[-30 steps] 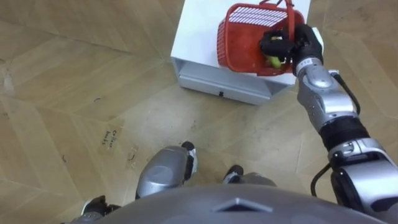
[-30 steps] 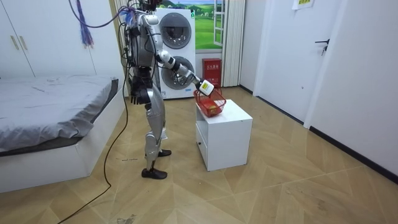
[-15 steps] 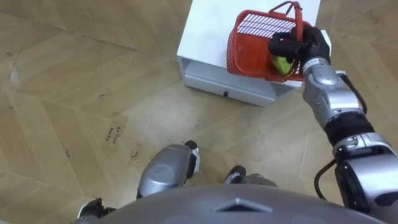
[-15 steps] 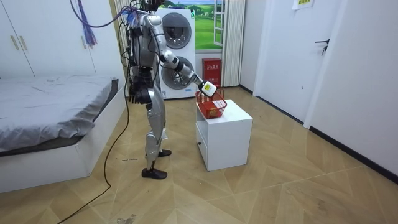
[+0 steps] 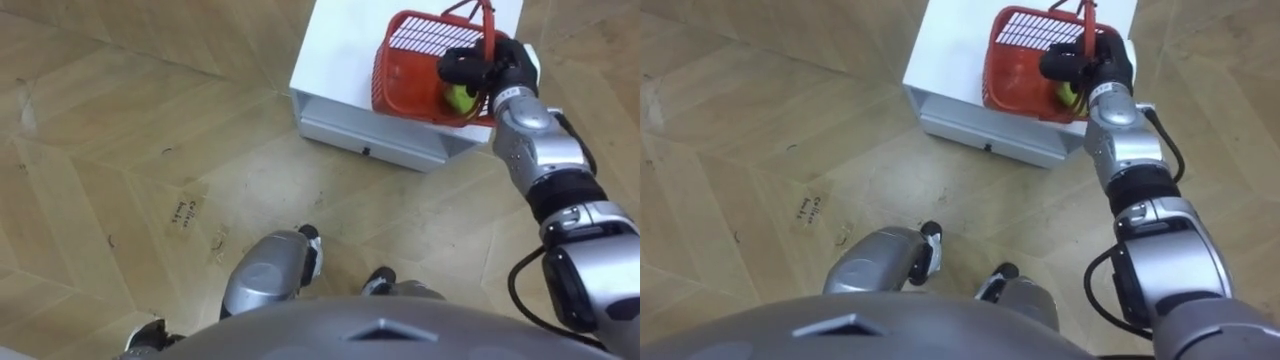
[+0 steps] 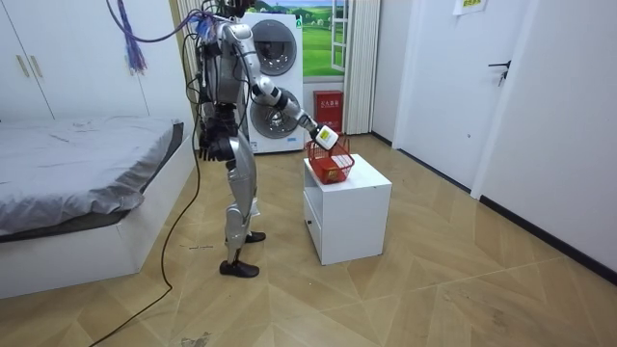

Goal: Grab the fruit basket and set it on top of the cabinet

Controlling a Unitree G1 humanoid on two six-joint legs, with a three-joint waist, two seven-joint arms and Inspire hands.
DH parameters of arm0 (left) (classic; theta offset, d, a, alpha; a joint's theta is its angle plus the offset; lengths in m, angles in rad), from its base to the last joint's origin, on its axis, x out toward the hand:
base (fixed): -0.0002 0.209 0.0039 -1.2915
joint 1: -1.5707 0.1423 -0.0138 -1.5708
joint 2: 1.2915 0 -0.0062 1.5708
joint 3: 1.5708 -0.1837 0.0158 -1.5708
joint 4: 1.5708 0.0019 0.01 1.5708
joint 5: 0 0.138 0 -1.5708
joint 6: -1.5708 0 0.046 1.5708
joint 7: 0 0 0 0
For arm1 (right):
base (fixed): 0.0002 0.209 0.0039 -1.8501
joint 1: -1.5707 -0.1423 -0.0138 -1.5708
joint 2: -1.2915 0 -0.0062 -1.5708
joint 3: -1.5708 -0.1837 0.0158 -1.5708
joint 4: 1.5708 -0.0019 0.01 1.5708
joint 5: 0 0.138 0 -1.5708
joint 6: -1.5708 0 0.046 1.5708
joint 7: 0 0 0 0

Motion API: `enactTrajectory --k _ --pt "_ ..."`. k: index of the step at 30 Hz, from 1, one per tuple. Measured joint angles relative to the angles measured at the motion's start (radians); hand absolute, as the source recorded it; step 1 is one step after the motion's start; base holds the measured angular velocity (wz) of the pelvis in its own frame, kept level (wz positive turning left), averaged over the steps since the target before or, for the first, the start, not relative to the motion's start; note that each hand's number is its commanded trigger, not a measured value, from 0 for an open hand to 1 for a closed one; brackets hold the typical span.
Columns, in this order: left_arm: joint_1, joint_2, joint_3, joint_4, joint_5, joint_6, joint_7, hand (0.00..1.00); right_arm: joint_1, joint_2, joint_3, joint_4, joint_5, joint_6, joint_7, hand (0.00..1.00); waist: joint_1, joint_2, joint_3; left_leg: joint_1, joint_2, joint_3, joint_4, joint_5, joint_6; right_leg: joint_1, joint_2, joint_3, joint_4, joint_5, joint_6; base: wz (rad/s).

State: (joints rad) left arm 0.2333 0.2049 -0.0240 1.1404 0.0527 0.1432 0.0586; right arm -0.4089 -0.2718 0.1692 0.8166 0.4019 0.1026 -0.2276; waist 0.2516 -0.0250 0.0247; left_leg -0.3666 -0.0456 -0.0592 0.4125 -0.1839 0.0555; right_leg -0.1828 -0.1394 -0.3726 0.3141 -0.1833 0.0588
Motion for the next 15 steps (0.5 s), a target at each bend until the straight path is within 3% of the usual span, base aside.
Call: enactTrajectory --k 7,15 --pt "0.000 0.002 0.001 -0.004 0.000 0.000 -0.025 0.00 -0.072 -0.013 -0.032 0.076 0.029 0.000 0.020 0.00 0.004 -0.004 0.0025 0.002 -0.002 -0.001 -0.004 0.000 0.000 0.000 -0.003 0.000 0.004 0.000 0.000 0.04" --pt "0.000 0.006 0.001 -0.003 0.000 0.001 -0.049 0.00 -0.073 -0.014 -0.034 0.080 0.029 0.001 0.045 0.00 0.006 -0.008 0.0047 0.008 -0.002 -0.002 -0.004 0.000 0.001 0.002 -0.007 0.000 0.014 -0.002 0.003 0.00"
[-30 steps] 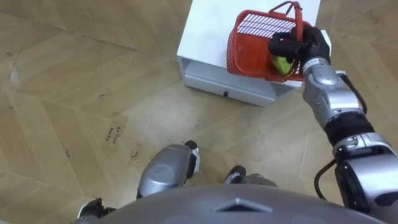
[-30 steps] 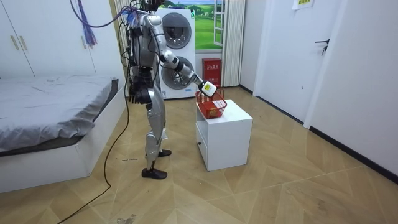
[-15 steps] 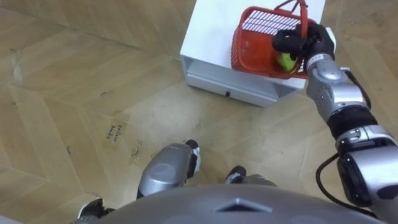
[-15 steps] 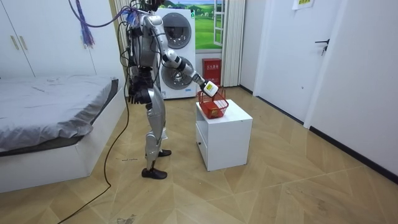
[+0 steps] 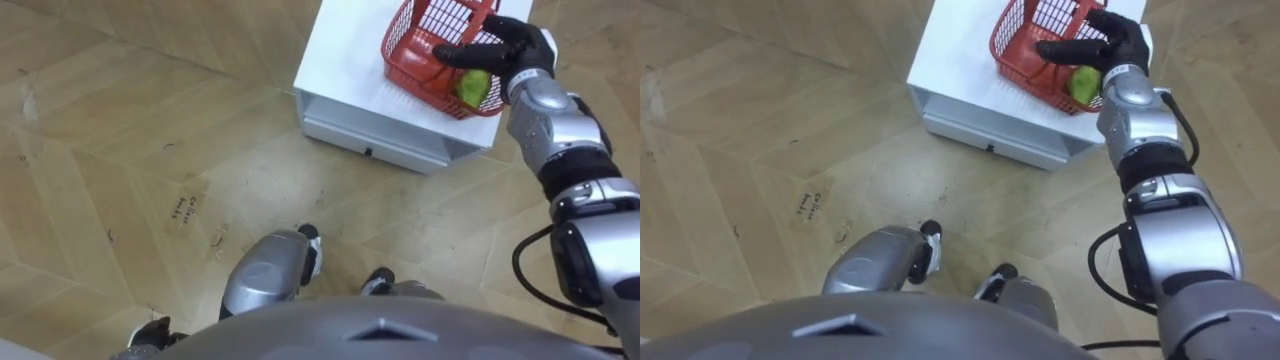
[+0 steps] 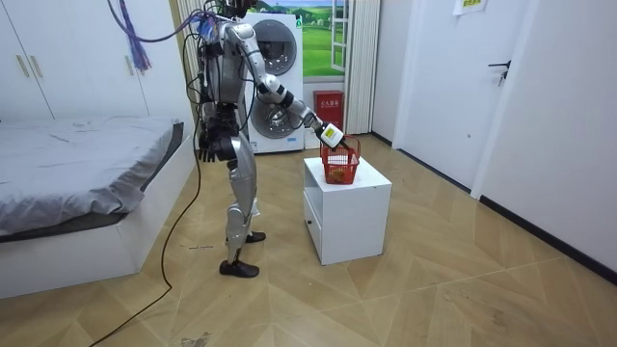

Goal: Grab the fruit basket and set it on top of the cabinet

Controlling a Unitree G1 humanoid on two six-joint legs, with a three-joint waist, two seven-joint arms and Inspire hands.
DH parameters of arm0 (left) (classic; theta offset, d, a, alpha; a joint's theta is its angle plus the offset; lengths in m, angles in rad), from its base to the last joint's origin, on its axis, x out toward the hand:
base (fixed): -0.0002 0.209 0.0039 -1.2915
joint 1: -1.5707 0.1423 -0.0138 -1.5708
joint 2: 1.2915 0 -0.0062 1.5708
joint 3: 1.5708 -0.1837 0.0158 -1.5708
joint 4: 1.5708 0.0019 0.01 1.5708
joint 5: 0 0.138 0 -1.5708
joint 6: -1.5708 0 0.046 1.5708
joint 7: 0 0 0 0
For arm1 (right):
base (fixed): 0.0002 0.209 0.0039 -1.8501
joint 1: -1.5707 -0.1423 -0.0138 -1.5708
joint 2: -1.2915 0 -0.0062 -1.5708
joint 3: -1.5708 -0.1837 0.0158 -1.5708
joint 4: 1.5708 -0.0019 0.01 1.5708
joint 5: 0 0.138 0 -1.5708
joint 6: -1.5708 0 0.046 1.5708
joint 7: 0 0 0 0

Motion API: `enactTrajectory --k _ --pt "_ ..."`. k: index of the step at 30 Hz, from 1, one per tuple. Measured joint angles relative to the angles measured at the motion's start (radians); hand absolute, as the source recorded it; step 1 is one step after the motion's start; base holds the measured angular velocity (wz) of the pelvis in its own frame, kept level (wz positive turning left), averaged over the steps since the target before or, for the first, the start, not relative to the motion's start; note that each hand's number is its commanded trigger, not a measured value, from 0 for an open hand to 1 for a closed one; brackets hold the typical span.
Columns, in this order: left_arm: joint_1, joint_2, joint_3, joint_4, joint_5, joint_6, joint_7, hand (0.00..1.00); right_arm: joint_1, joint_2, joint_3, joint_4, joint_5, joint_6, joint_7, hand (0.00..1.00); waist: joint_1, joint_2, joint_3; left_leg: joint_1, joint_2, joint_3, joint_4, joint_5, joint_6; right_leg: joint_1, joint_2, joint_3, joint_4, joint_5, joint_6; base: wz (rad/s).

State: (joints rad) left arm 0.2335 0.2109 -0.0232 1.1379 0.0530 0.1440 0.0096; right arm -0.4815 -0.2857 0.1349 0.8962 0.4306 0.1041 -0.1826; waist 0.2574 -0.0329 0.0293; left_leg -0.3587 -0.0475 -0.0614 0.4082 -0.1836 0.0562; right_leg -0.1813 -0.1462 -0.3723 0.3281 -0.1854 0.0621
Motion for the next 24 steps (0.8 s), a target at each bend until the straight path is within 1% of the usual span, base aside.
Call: enactTrajectory --k 6,9,20,24 --pt "0.000 0.001 0.000 -0.017 0.000 0.000 -0.003 0.00 0.000 -0.001 0.000 0.008 -0.002 0.000 0.018 0.00 -0.001 -0.014 0.0064 -0.002 -0.001 0.000 0.005 0.000 0.001 0.000 -0.003 -0.001 0.001 -0.001 0.002 0.00" --pt "0.000 0.001 -0.001 -0.019 0.000 0.000 -0.003 0.00 0.000 -0.001 0.000 0.008 -0.001 0.000 0.023 0.00 -0.002 -0.018 0.0058 -0.003 -0.002 0.000 0.007 0.000 0.002 0.000 -0.004 -0.002 0.001 -0.001 0.002 0.00" --pt "0.000 0.002 -0.002 -0.018 0.000 0.000 0.002 0.00 0.001 -0.001 0.000 0.009 -0.004 0.001 0.036 0.00 -0.004 -0.017 0.0052 0.002 -0.001 0.001 0.007 0.001 0.002 -0.002 -0.007 -0.002 0.015 -0.001 0.002 0.00" --pt "0.000 0.006 0.000 -0.018 0.000 0.000 0.004 0.00 0.001 -0.001 0.000 0.006 -0.009 0.001 0.055 0.00 -0.005 -0.021 0.0011 0.003 -0.001 0.002 0.007 0.001 0.003 -0.002 -0.007 0.000 0.016 -0.001 0.002 0.00"
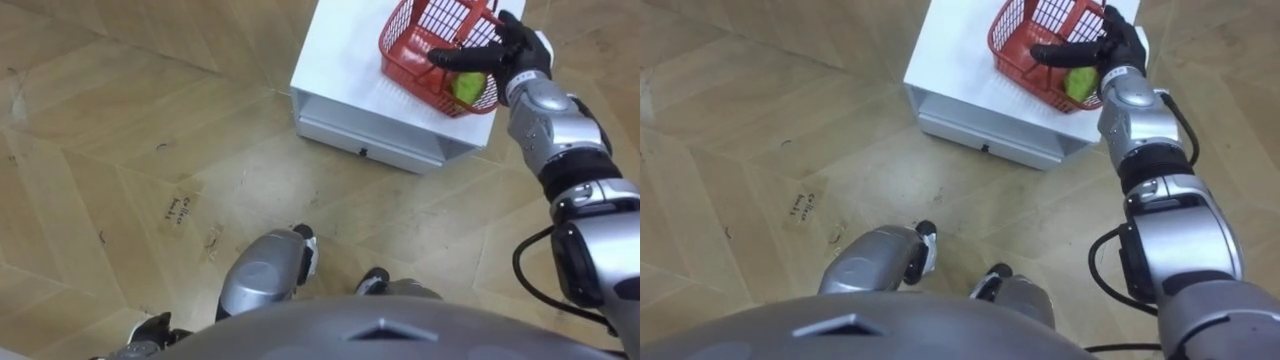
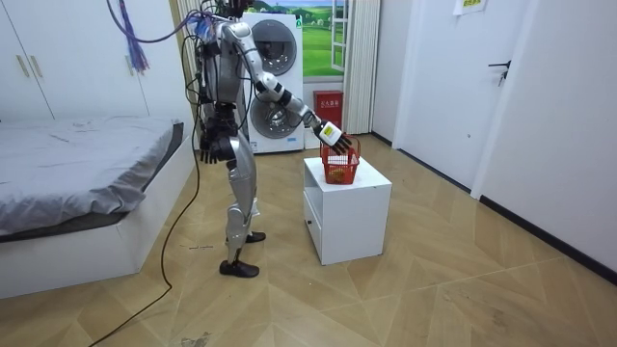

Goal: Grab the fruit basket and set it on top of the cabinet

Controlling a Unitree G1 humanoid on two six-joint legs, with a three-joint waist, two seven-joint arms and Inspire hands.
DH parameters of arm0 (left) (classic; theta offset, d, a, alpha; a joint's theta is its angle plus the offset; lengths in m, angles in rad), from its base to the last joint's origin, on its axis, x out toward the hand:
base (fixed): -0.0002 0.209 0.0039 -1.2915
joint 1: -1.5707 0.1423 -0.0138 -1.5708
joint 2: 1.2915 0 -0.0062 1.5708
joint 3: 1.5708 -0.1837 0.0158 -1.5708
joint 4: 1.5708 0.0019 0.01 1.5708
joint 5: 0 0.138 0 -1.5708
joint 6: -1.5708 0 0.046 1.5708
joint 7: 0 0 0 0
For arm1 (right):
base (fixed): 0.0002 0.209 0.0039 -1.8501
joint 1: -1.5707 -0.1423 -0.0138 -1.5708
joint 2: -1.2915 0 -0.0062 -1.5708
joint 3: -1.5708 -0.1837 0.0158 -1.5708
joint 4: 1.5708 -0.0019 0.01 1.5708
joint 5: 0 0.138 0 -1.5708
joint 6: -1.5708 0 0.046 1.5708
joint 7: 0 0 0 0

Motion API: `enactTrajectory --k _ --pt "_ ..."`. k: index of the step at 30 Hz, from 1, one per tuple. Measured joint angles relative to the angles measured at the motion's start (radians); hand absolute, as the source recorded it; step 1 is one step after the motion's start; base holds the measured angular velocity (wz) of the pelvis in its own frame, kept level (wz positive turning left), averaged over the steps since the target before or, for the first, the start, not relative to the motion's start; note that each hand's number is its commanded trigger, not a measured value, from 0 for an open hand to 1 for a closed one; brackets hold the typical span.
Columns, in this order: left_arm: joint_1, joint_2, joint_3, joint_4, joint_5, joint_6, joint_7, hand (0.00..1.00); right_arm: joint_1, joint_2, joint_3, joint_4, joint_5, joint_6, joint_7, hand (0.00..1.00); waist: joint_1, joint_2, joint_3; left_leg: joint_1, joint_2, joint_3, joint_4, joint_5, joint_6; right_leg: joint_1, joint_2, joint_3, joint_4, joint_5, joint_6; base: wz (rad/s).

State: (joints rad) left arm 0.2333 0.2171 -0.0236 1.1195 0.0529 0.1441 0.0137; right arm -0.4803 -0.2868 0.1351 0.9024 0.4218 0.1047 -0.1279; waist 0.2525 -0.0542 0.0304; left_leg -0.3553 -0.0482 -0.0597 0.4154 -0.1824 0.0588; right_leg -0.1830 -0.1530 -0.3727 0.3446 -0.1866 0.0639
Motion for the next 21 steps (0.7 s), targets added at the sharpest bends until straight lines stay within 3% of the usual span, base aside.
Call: enactTrajectory --k 11,13,16,21 --pt "-0.003 0.007 0.003 0.000 -0.002 0.000 0.027 0.00 0.006 -0.001 -0.001 -0.065 -0.005 -0.001 -0.003 0.00 -0.037 -0.010 -0.0093 0.036 0.002 0.005 -0.006 0.000 0.001 0.026 0.000 0.011 -0.004 0.000 0.000 -0.01" --pt "-0.002 0.006 0.032 -0.004 -0.001 0.000 0.038 0.00 0.060 -0.002 -0.017 -0.128 -0.006 -0.008 -0.006 0.00 -0.056 -0.018 -0.0218 0.048 0.004 0.006 -0.011 0.001 0.001 0.050 0.005 0.003 -0.034 0.000 0.000 0.02" --pt "0.000 0.004 0.046 -0.006 -0.001 0.002 0.047 0.00 0.167 -0.002 -0.026 -0.222 -0.003 -0.010 -0.005 0.00 -0.072 -0.026 -0.0286 0.088 0.005 0.022 -0.033 0.001 0.001 0.088 0.008 0.012 -0.054 0.002 0.002 -0.09" --pt "-0.006 -0.002 0.060 -0.025 -0.001 -0.006 0.086 0.00 0.265 -0.001 -0.043 -0.316 -0.037 -0.010 -0.002 0.00 -0.115 -0.026 -0.0286 0.112 0.007 0.034 -0.056 0.003 -0.003 0.095 0.014 0.037 -0.057 0.004 0.001 -0.12"
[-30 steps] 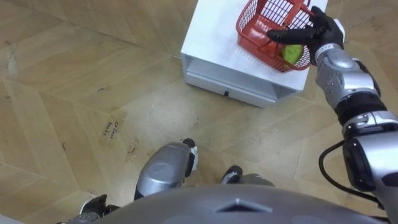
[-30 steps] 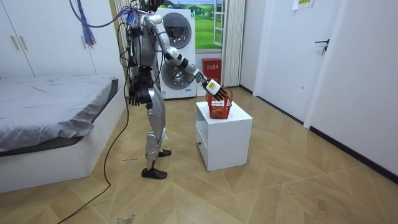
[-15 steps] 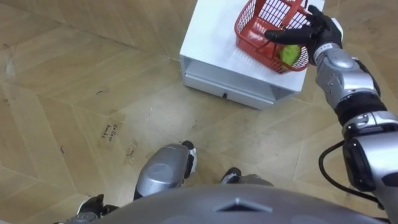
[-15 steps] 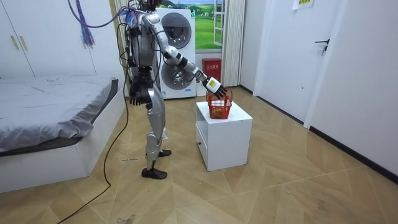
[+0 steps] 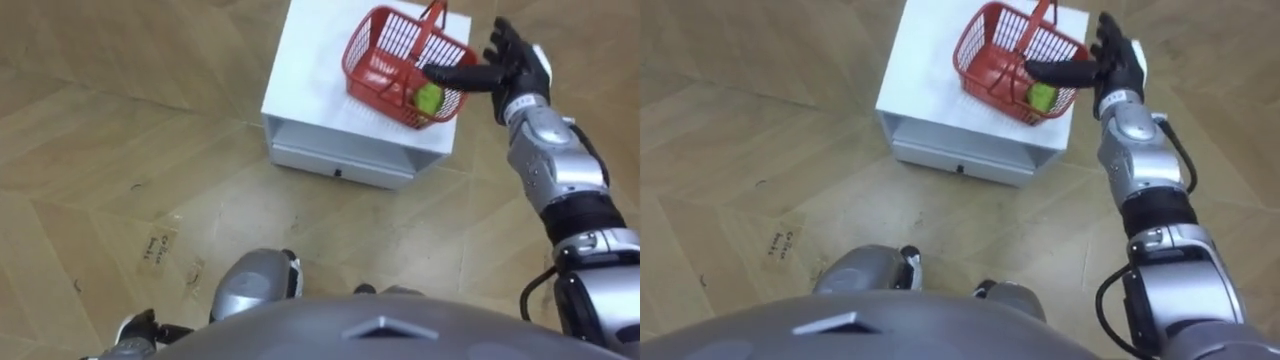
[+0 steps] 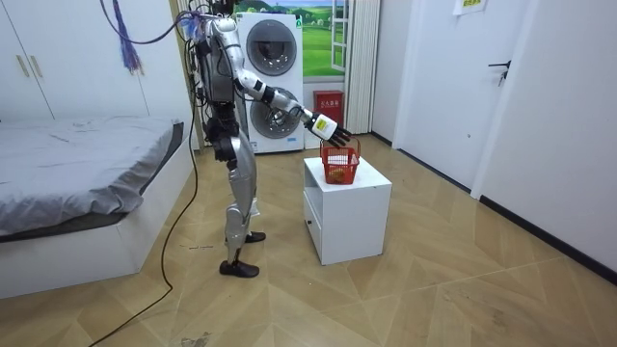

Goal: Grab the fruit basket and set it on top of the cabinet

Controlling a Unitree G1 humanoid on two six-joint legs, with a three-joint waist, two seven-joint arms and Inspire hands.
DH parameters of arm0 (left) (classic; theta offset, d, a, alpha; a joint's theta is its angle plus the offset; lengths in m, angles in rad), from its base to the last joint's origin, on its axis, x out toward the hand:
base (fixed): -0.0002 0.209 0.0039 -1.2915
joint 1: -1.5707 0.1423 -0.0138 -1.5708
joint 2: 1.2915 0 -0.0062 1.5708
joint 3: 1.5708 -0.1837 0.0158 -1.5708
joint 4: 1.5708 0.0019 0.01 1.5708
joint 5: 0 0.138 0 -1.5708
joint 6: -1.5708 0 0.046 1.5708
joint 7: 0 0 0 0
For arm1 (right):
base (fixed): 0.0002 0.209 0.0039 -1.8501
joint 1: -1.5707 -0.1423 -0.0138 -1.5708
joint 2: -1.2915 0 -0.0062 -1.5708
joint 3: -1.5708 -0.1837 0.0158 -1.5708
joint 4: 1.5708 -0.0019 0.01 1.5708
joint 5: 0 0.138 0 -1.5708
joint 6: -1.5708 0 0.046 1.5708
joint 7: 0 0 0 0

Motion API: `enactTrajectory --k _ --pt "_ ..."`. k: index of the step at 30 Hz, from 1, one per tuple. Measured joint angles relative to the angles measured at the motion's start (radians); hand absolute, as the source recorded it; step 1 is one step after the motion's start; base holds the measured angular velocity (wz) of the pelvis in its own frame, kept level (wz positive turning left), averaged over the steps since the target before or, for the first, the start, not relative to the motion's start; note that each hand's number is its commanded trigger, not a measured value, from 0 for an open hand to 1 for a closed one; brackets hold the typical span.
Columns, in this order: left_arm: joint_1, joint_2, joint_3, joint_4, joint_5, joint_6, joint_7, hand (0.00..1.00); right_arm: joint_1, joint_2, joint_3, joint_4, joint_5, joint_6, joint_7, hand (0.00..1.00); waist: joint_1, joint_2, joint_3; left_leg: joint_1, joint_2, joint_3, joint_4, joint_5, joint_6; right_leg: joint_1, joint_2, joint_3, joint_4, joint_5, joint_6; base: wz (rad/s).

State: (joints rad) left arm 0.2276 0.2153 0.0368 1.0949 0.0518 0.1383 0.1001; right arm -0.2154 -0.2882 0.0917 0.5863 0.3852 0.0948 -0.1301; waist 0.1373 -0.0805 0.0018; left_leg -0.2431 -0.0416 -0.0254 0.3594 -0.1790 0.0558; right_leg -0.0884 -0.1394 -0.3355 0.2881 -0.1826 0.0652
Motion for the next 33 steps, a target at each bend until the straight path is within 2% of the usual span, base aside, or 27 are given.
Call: enactTrajectory --k 2,6,9,15,17,20,22,24,28,33 --pt "0.001 -0.002 0.001 -0.001 0.000 -0.004 0.007 0.00 0.022 0.000 -0.005 -0.025 -0.011 0.000 0.000 0.00 0.000 0.000 0.0000 0.022 0.010 0.024 -0.017 0.001 -0.001 0.003 0.003 0.025 -0.002 0.002 -0.002 -0.36" --pt "0.001 -0.010 0.027 -0.017 0.009 0.004 0.007 0.00 0.060 -0.001 -0.006 -0.050 -0.084 0.000 0.002 0.00 -0.021 0.007 -0.0014 0.047 0.013 0.043 -0.042 0.004 -0.006 0.027 0.016 0.033 -0.044 0.018 -0.006 -0.13" --pt "0.001 -0.020 0.040 -0.024 0.029 0.006 0.023 0.00 0.114 0.000 -0.026 -0.073 -0.139 -0.003 0.002 0.00 -0.032 0.009 -0.0010 0.077 0.014 0.046 -0.065 0.005 -0.008 0.050 0.017 0.029 -0.054 0.019 -0.005 -0.02" --pt "0.003 -0.031 0.042 -0.029 0.030 0.018 0.053 0.00 0.239 0.012 -0.037 -0.091 -0.151 -0.013 -0.004 0.00 -0.048 0.013 -0.0012 0.130 0.012 0.048 -0.111 0.007 -0.011 0.085 0.018 0.030 -0.070 0.017 -0.001 0.00" --pt "0.006 -0.038 0.043 -0.045 0.031 0.026 0.071 0.00 0.273 0.025 -0.037 -0.051 -0.154 -0.015 -0.002 0.00 -0.054 0.013 -0.0013 0.153 0.011 0.047 -0.122 0.008 -0.012 0.105 0.019 0.030 -0.080 0.017 -0.001 0.00" --pt "0.008 -0.047 0.040 -0.071 0.028 0.021 0.097 0.00 0.312 0.052 -0.035 0.119 -0.166 -0.035 0.000 0.00 -0.062 0.011 -0.0016 0.187 0.006 0.041 -0.142 0.008 -0.013 0.150 0.021 0.027 -0.117 0.017 -0.001 0.06" --pt "0.007 -0.051 0.039 -0.077 0.030 -0.008 0.111 0.00 0.360 0.064 -0.034 0.240 -0.174 -0.036 0.004 0.00 -0.081 0.014 -0.0022 0.190 -0.001 0.018 -0.146 0.008 -0.013 0.163 0.020 0.012 -0.122 0.014 0.003 0.24" --pt "0.010 -0.051 0.039 -0.081 0.031 -0.016 0.117 0.00 0.387 0.065 -0.035 0.319 -0.189 -0.037 0.004 0.00 -0.083 0.015 -0.0011 0.194 -0.001 0.018 -0.151 0.008 -0.013 0.163 0.020 0.011 -0.122 0.013 0.005 0.03" --pt "0.007 -0.057 0.039 -0.080 0.029 -0.018 0.124 0.00 0.395 0.080 -0.038 0.487 -0.238 -0.040 0.016 0.00 -0.098 0.015 0.0013 0.202 -0.001 0.017 -0.158 0.008 -0.014 0.168 0.020 0.032 -0.122 0.013 0.005 -0.05" --pt "0.008 -0.072 0.040 -0.078 0.030 -0.012 0.102 0.00 0.394 0.108 -0.038 0.566 -0.269 -0.036 0.041 0.00 -0.105 0.019 0.0042 0.204 -0.004 0.018 -0.162 0.008 -0.014 0.178 0.020 0.024 -0.138 0.013 0.005 -0.02"
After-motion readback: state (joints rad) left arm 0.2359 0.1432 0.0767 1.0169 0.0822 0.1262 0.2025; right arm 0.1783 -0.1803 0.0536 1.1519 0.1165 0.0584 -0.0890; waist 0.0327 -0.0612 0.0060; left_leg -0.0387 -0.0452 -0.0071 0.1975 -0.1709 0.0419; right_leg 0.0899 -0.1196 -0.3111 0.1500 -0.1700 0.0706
